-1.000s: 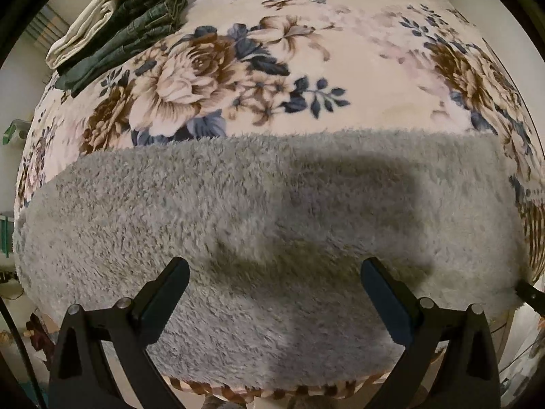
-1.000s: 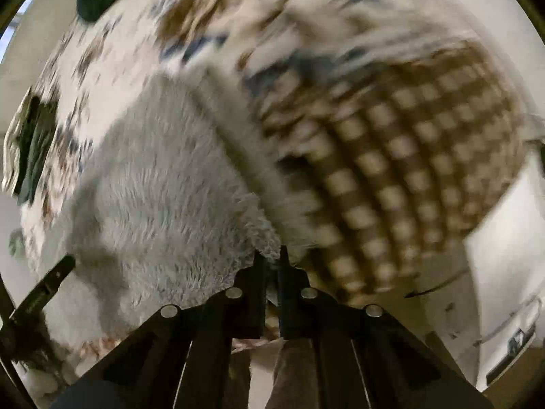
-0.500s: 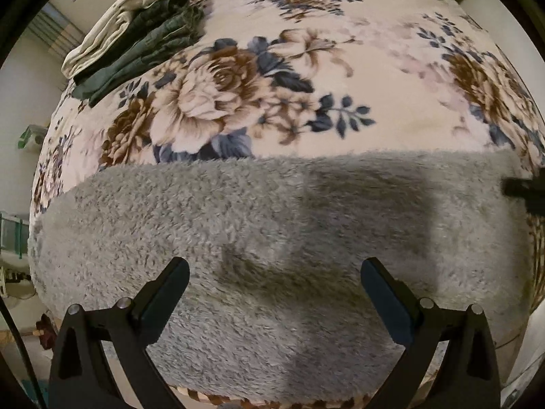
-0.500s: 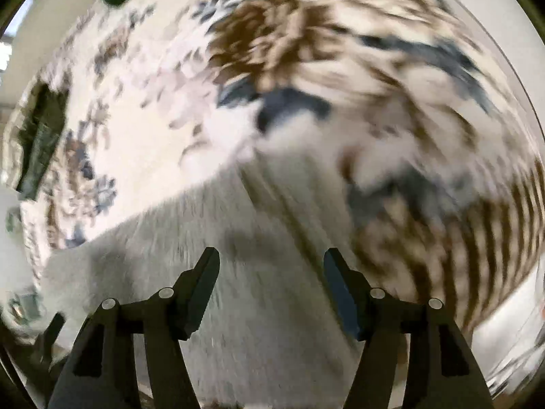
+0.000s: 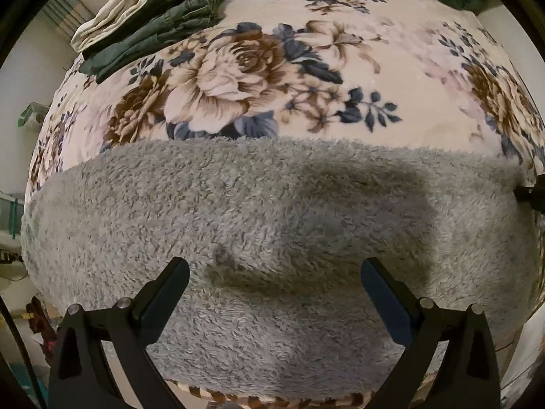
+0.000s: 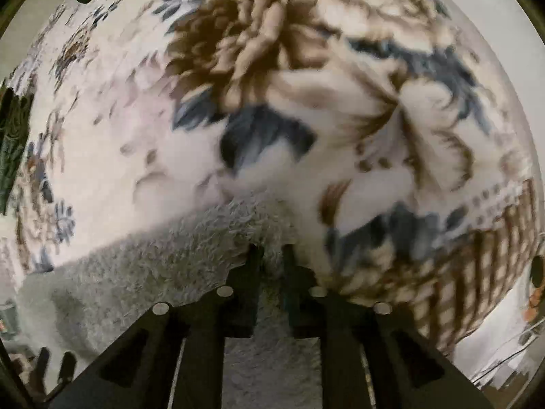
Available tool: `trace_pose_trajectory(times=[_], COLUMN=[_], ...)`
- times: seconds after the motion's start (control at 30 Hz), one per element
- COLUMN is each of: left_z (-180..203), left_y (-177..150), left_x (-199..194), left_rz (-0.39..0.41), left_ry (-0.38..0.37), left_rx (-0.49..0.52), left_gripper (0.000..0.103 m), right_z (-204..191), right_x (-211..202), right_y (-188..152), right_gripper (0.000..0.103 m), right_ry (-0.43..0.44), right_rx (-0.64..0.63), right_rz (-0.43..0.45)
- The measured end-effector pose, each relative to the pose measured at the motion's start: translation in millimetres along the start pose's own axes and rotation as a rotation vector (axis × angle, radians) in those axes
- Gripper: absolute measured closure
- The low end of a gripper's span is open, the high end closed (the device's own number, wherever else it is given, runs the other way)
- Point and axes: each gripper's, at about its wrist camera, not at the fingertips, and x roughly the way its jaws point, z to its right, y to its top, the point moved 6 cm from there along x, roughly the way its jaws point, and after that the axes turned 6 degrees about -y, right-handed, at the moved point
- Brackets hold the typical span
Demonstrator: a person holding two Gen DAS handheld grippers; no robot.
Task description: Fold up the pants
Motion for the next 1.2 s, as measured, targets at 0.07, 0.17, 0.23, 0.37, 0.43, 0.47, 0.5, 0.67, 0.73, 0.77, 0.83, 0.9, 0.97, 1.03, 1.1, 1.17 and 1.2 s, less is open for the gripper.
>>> trace_pose_trajectory(times=[0.07,0.17,0.23,0.37,0.43,0.47,0.5,0.67,0.73,0.77,0.83,0.9,0.97,1.03,1.1,1.17,1.2], left_z=[-4,-9,-11,-12,-12,-12,-13,-6,-2,1,7,11,16,17,16,16,16], left_y=[-1,-4,-7,-16,-20,-21,-22,-24,-25,-27,-30,-33,-38,-40,-40,-39,-37], left_x=[-1,-2,-2,0,1,1,0,1,6,10,21,32,47,58,63,69,71], left_rz=[0.001,0.001,-0.002,-0.01,-0.02,-0.022,-0.021,-0.024,-0.041,-0.053,-0.074,-0.098,-0.136,-0.155,-0.158,-0.174,-0.182], left_ry=[-0.005,-0.011,-0.015,-0.011,-0.012,-0.012,-0.011,-0.027,-0.06,-0.076,-0.117,-0.122,-0.135,-0.139,-0.14,-0.147,-0.149], left_rx=[-0.005,-0.017,-0.024,-0.022,-0.018,-0.017,-0.015,0.0,-0.009,-0.016,-0.029,-0.027,-0.025,-0.028,-0.026,-0.035,-0.039], left_gripper=[0.0,0.0,0.0,0.0,0.0,0.0,0.0,0.0,0.0,0.0,0.0,0.0,0.0,0.0,0.0,0.0,0.0], right_z=[9,31,38,63,79,82,81,100,119,127,137,132,128,125,117,107,97], right_x=[-19,-35,-16,24,28,26,18,-13,-14,-9,16,42,58,64,59,50,50], right_y=[-9,-48,-83,-132,-140,-142,-144,-153,-160,-164,-178,-191,-197,-199,-195,-191,-188], right_gripper=[0.036,0.031,0.031,0.083,0.082,0.082,0.082,0.031,0.03,0.03,0.03,0.03,0.029,0.027,0.027,0.027,0.027], right_ry=[0.033,0.028,0.054,-0.006,0.063,0.094,0.129,0.271,0.35,0.383,0.467,0.614,0.714,0.806,0.914,0.942,0.922], right_rx=[0.007,0.032,0.043,0.089,0.217,0.247,0.252,0.321,0.404,0.443,0.521,0.581,0.615,0.66,0.678,0.639,0.594], right_rz=[0.028,0.03,-0.062,-0.105,-0.105,-0.099,-0.072,0.02,0.047,0.045,0.007,-0.015,-0.004,0.05,0.105,0.135,0.133])
